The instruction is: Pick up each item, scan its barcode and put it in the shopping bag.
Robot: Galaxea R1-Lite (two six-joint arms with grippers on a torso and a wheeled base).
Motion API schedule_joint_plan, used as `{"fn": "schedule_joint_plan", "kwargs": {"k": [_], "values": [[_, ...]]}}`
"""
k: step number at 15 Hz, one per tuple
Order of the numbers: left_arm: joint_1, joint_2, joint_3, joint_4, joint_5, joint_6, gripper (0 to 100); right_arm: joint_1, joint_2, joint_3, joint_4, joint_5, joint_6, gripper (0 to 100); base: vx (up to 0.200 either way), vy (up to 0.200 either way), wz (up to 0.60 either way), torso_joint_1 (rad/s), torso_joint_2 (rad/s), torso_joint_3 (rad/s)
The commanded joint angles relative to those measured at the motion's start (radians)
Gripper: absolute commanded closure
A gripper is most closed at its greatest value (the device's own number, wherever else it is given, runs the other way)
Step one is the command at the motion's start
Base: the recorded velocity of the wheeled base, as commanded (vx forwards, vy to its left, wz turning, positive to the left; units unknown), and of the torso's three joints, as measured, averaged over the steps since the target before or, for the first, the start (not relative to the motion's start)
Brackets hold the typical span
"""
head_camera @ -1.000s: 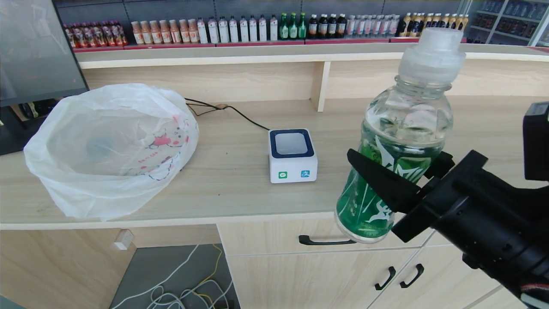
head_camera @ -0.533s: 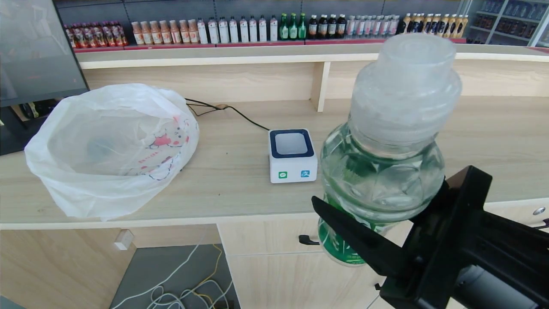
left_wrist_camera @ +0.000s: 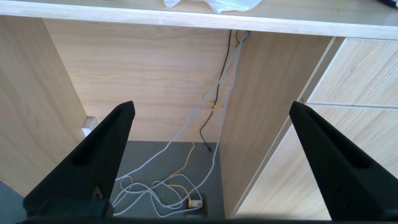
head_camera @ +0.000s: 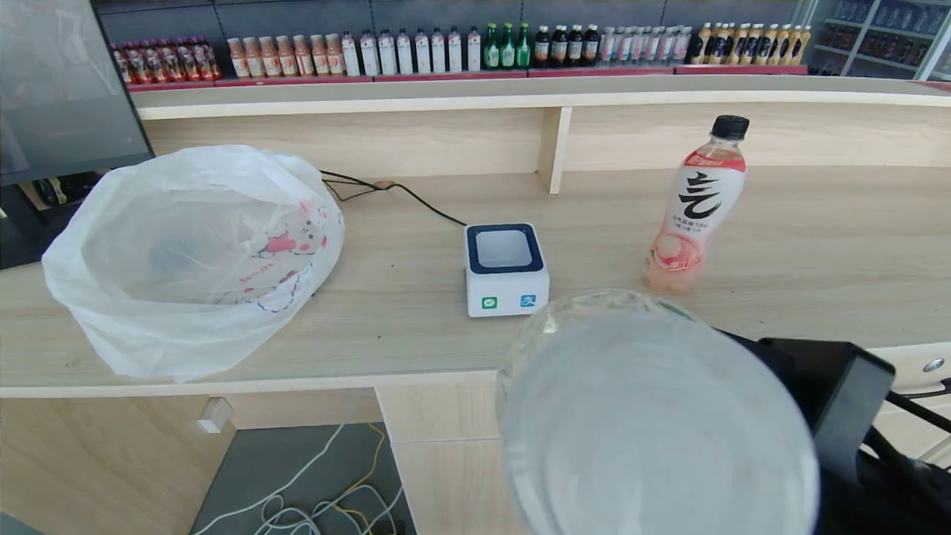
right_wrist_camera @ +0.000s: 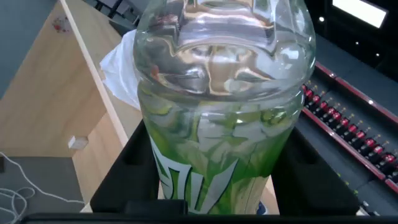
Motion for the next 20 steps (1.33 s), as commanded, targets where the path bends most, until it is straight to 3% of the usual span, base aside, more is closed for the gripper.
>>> {"fn": "schedule_joint_plan", "kwargs": {"k": [1,5,10,12,20], "values": [[-0.001,0.0,0.0,0.0,0.0,-0.001,0,-0.003,0.065,0.041,-0.038,0.002,-0.018,100,0.0,0.0,0.0,0.0,0.0,0.0],[0.0,0.0,0.0,0.0,0.0,-0.001,0,0.003,0.088,0.107,-0.135,0.005,-0.172,100,0.0,0.0,0.0,0.0,0.0,0.0],[0.0,0.0,0.0,0.0,0.0,-0.001,0,-0.001,0.114,0.098,-0.156,0.004,-0.462,100,0.0,0.0,0.0,0.0,0.0,0.0],[0.0,0.0,0.0,0.0,0.0,-0.001,0,-0.011,0.088,0.05,-0.156,0.004,-0.644,100,0.0,0.0,0.0,0.0,0.0,0.0],[0.0,0.0,0.0,0.0,0.0,-0.001,0,0.023,0.031,0.039,-0.156,0.004,-0.916,100,0.0,0.0,0.0,0.0,0.0,0.0]]}}
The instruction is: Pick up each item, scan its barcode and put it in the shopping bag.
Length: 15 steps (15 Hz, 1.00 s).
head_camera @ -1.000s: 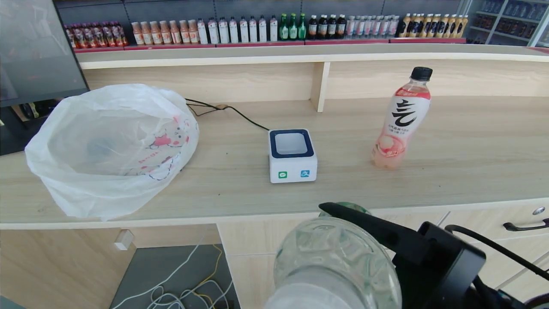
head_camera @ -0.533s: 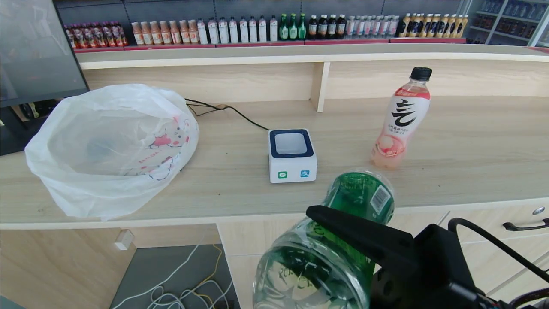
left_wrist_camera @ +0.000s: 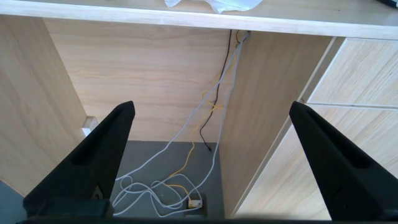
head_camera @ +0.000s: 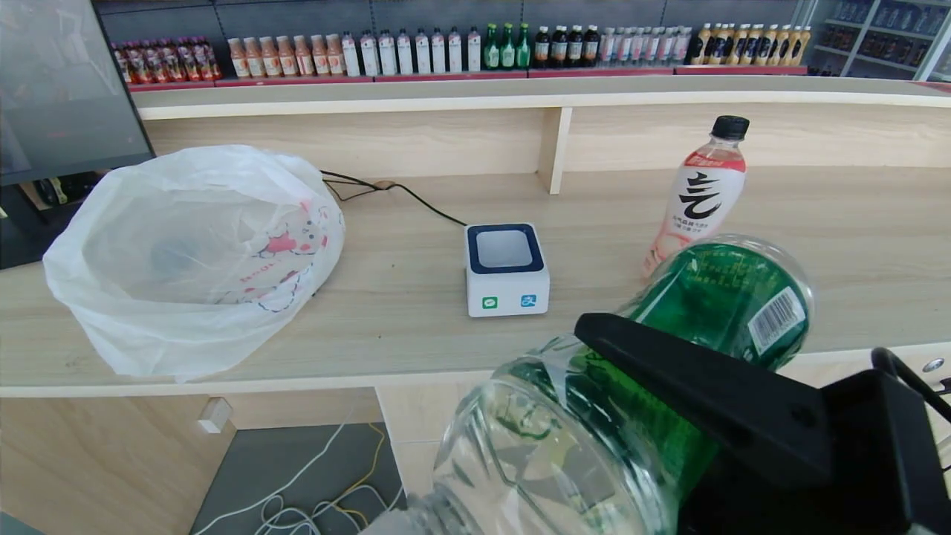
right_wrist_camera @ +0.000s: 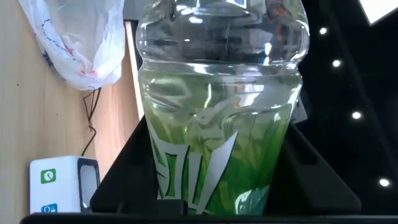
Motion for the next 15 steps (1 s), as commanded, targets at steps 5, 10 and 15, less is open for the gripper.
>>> {"fn": "schedule_joint_plan", "kwargs": {"k": [5,10,15], "values": [[0.0,0.0,0.0,0.0,0.0,0.001,0,0.087,0.13,-0.097,0.0,0.002,0.023,100,0.0,0.0,0.0,0.0,0.0,0.0],[0.0,0.0,0.0,0.0,0.0,-0.001,0,0.105,0.169,-0.163,0.0,0.003,0.029,100,0.0,0.0,0.0,0.0,0.0,0.0],[0.0,0.0,0.0,0.0,0.0,-0.001,0,0.105,0.171,-0.165,0.0,0.003,0.027,100,0.0,0.0,0.0,0.0,0.0,0.0]]}}
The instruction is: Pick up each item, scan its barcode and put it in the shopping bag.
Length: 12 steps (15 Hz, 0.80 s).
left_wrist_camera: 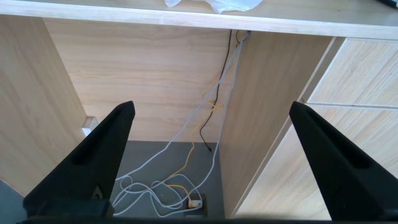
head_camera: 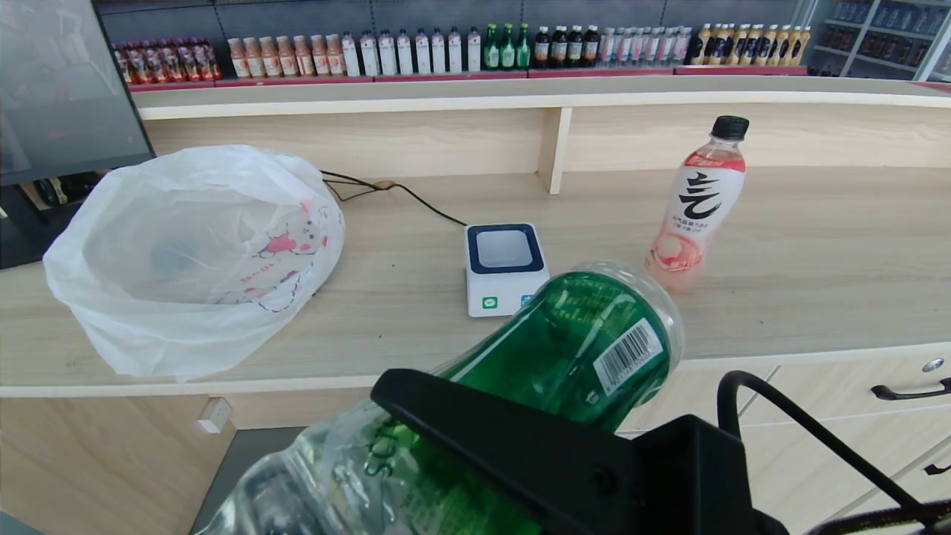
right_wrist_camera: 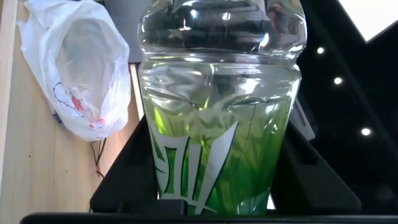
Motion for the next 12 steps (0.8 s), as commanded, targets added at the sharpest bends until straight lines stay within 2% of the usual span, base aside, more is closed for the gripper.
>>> {"fn": "schedule_joint_plan", "kwargs": {"k": [1,12], "values": [[0.0,0.0,0.0,0.0,0.0,-0.001,0,0.0,0.004,0.001,-0.001,0.0,-0.001,100,0.0,0.0,0.0,0.0,0.0,0.0],[0.0,0.0,0.0,0.0,0.0,-0.001,0,-0.001,0.001,0.01,-0.001,0.0,0.003,100,0.0,0.0,0.0,0.0,0.0,0.0]]}}
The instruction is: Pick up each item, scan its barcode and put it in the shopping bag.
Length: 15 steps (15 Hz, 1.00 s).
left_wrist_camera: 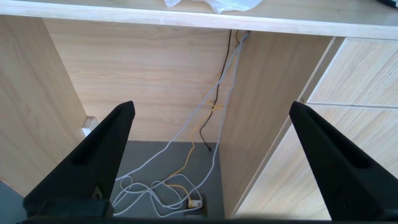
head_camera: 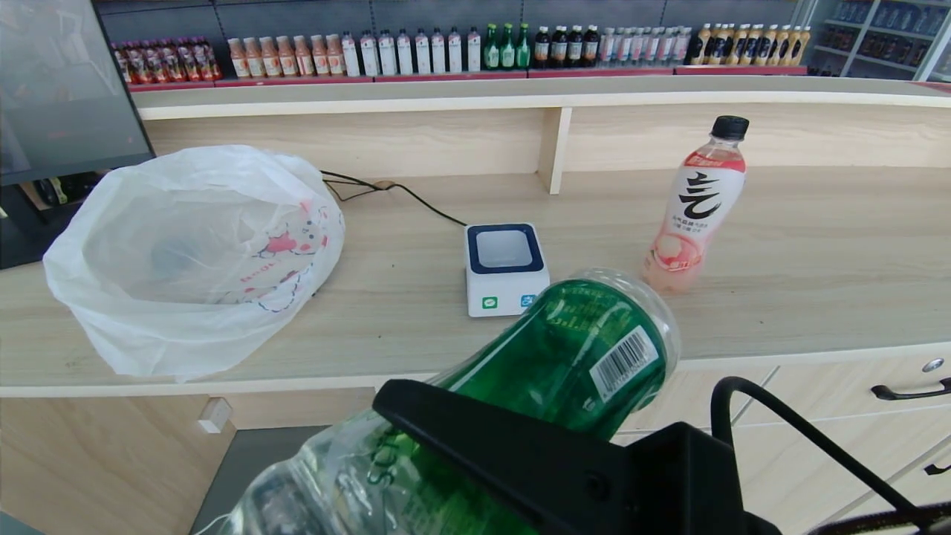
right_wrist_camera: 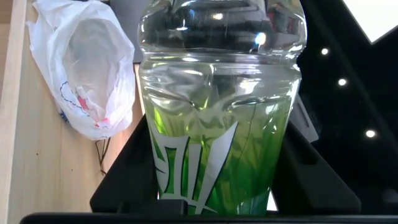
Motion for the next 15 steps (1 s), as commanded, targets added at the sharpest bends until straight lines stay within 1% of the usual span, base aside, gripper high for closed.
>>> {"fn": "schedule_joint_plan", "kwargs": {"k": [1,3,5,7,8,9,10,11,12,14,15], "values": [[0.001,0.0,0.0,0.0,0.0,0.0,0,0.0,-0.002,-0.001,-0.001,0.0,0.0,100,0.0,0.0,0.0,0.0,0.0,0.0],[0.001,0.0,0.0,0.0,0.0,-0.001,0,-0.007,-0.008,-0.01,-0.001,0.0,0.043,100,0.0,0.0,0.0,0.0,0.0,0.0],[0.001,0.0,0.0,0.0,0.0,-0.001,0,-0.058,-0.066,0.005,-0.001,0.0,0.097,100,0.0,0.0,0.0,0.0,0.0,0.0],[0.001,0.0,0.0,0.0,0.0,-0.001,0,-0.109,-0.102,0.033,-0.001,0.0,0.179,100,0.0,0.0,0.0,0.0,0.0,0.0],[0.001,0.0,0.0,0.0,0.0,0.0,0,-0.127,-0.1,0.042,-0.001,-0.001,0.235,100,0.0,0.0,0.0,0.0,0.0,0.0],[0.001,0.0,0.0,0.0,0.0,-0.001,0,-0.127,-0.1,0.042,-0.001,-0.001,0.239,100,0.0,0.0,0.0,0.0,0.0,0.0],[0.001,0.0,0.0,0.0,0.0,0.0,0,-0.176,-0.092,0.07,-0.001,-0.003,0.351,100,0.0,0.0,0.0,0.0,0.0,0.0],[0.001,0.0,0.0,0.0,0.0,-0.001,0,-0.201,-0.085,0.073,-0.001,-0.003,0.394,100,0.0,0.0,0.0,0.0,0.0,0.0],[0.001,0.0,0.0,0.0,0.0,-0.001,0,-0.228,-0.072,0.077,-0.001,-0.003,0.465,100,0.0,0.0,0.0,0.0,0.0,0.0],[0.001,0.0,0.0,0.0,0.0,-0.001,0,-0.256,-0.037,0.084,-0.001,-0.003,0.644,100,0.0,0.0,0.0,0.0,0.0,0.0],[0.001,0.0,0.0,0.0,0.0,-0.001,0,-0.257,0.0,0.067,-0.001,0.0,0.767,100,0.0,0.0,0.0,0.0,0.0,0.0]]}}
